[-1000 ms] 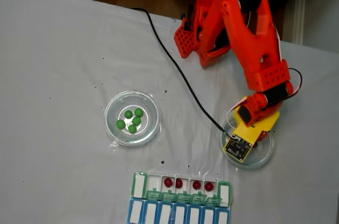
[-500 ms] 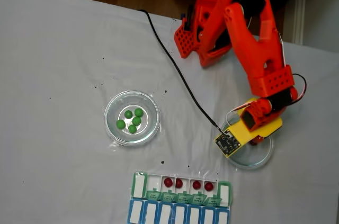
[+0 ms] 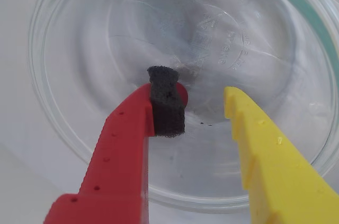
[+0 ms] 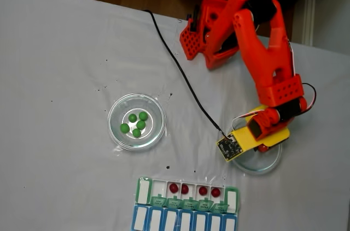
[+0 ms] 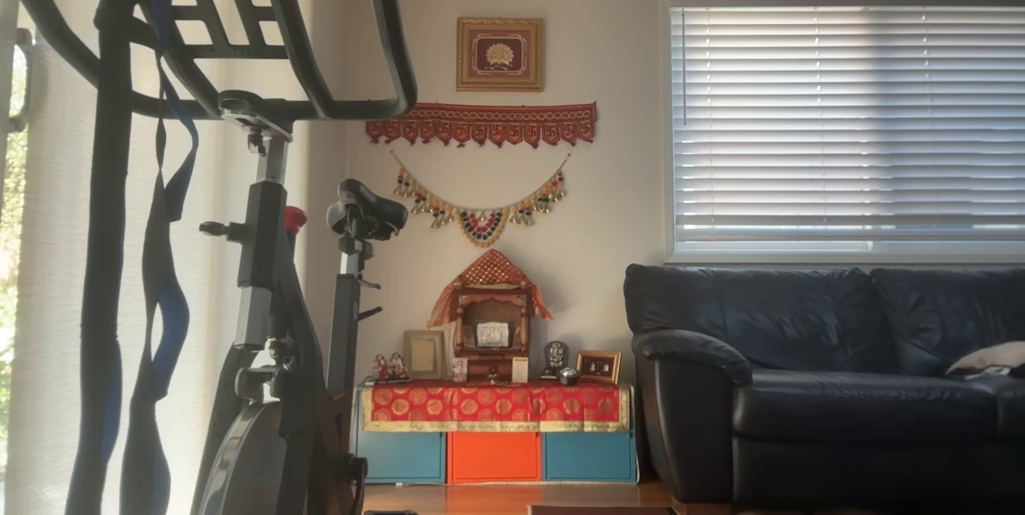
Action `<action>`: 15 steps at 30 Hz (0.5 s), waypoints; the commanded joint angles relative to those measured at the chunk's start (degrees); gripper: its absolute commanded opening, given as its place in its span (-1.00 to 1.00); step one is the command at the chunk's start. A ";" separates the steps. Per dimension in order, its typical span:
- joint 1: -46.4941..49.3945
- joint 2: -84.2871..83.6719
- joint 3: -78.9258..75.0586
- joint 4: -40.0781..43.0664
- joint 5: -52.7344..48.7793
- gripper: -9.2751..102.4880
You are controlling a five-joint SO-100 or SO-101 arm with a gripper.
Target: Sort medicines into box.
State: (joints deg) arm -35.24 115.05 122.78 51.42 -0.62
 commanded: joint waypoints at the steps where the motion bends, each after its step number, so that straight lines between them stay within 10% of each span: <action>1: 0.18 2.20 -3.87 -0.18 -2.20 -0.51; 15: 3.34 13.45 10.63 -13.54 -30.85 -0.57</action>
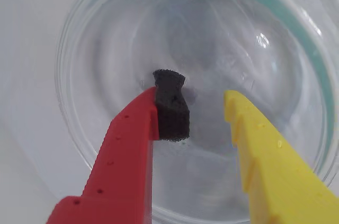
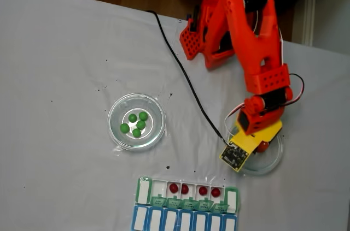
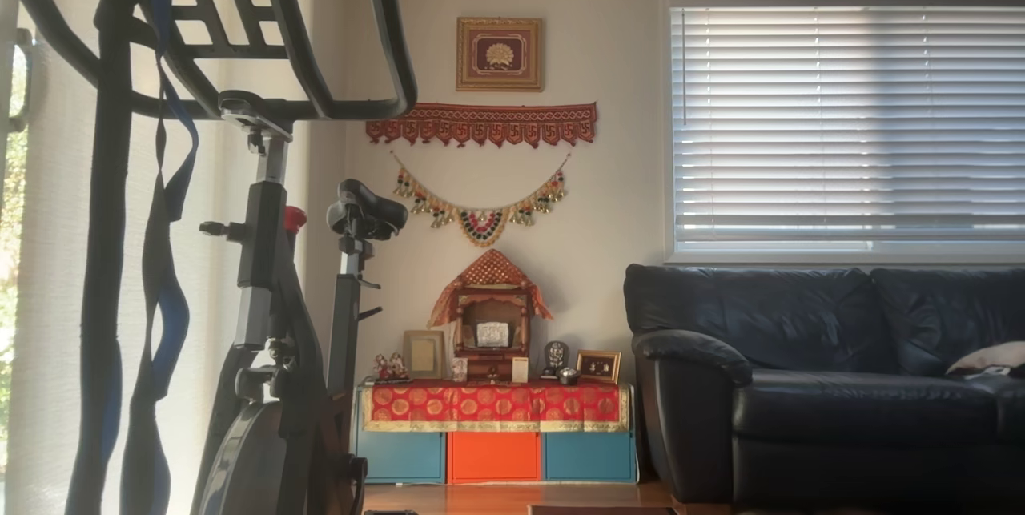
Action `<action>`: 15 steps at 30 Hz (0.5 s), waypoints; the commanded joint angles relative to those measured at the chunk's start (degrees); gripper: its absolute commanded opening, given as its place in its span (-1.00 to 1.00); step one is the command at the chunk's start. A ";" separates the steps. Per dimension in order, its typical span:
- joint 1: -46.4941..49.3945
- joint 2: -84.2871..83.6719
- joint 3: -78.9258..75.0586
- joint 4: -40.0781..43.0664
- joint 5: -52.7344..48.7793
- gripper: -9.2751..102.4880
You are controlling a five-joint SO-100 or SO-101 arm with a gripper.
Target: Sort medicines into box.
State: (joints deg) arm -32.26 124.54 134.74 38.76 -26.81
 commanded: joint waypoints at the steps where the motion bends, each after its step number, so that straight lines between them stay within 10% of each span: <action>1: 0.62 3.34 -1.23 -0.88 -6.59 -0.57; 15: 0.53 -9.67 -6.86 0.62 -30.94 -0.59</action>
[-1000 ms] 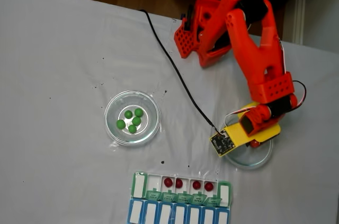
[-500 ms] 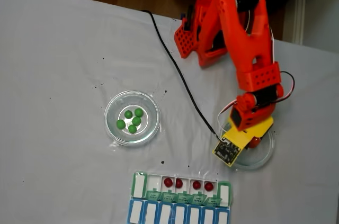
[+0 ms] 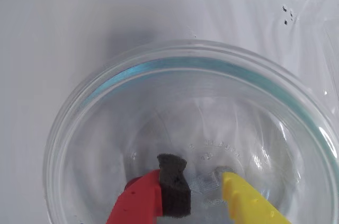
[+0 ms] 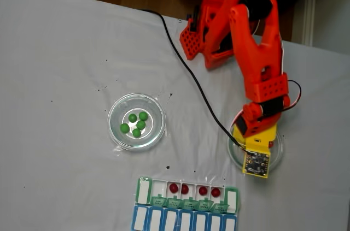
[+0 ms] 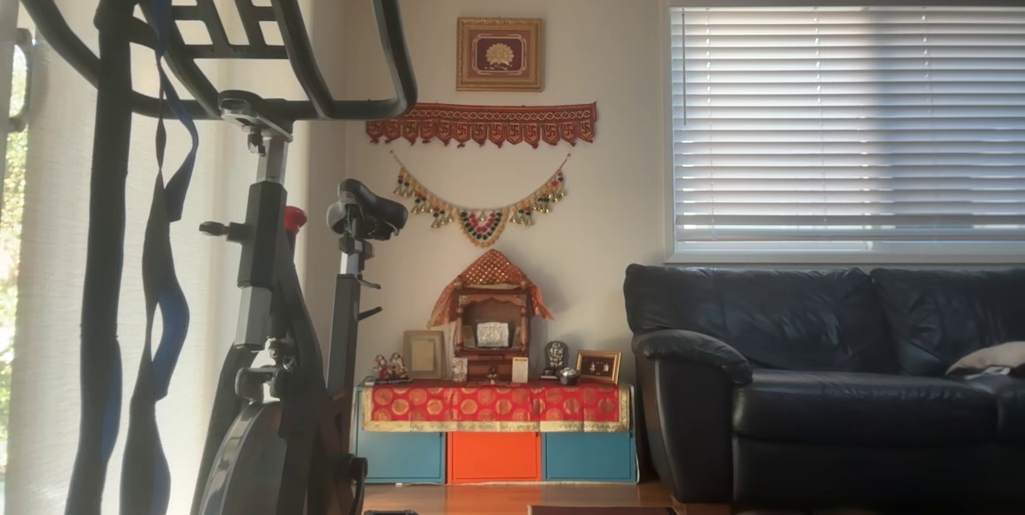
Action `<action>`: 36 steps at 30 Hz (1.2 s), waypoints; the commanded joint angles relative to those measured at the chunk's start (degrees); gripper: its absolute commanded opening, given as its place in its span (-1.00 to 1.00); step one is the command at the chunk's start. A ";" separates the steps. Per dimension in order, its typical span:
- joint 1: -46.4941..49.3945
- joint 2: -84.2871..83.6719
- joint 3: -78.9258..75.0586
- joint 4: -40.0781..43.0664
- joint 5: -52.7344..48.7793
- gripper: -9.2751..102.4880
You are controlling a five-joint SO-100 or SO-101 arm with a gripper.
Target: Sort medicines into box.
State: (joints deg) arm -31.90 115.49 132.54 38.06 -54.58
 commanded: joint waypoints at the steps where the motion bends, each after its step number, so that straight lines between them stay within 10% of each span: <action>1: 0.00 -0.79 -4.83 1.49 -4.22 -0.59; 36: -3.16 19.86 12.39 5.01 -27.69 -0.60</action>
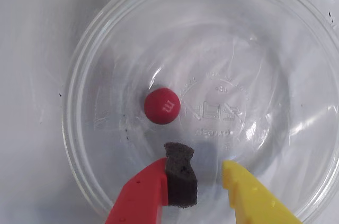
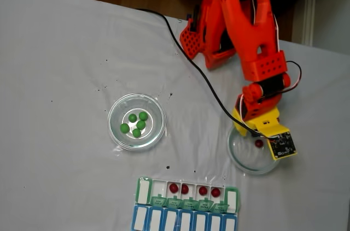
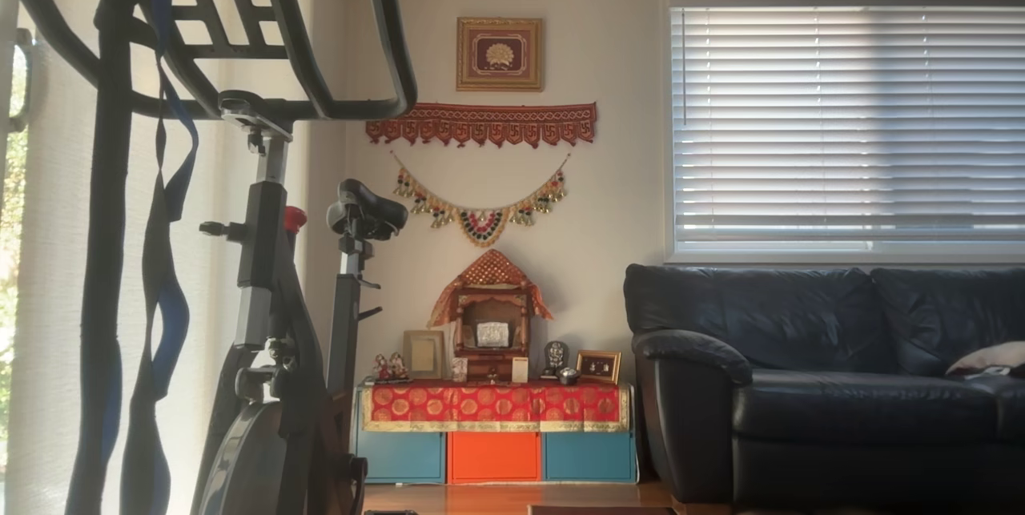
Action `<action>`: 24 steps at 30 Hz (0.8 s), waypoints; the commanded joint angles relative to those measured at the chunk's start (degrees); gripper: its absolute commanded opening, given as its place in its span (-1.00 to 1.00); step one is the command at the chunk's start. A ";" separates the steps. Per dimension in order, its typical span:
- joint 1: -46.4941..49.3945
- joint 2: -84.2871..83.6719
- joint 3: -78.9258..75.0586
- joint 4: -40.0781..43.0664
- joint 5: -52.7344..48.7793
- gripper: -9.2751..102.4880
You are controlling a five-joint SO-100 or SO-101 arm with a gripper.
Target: Sort medicines into box.
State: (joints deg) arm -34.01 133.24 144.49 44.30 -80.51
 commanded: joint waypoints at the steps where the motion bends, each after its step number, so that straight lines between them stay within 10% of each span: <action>1: -1.05 1.93 0.70 -1.67 -2.72 -0.59; 24: -7.21 -7.12 -3.52 2.46 -4.92 -0.63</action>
State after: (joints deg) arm -38.76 126.21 143.00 47.20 -88.68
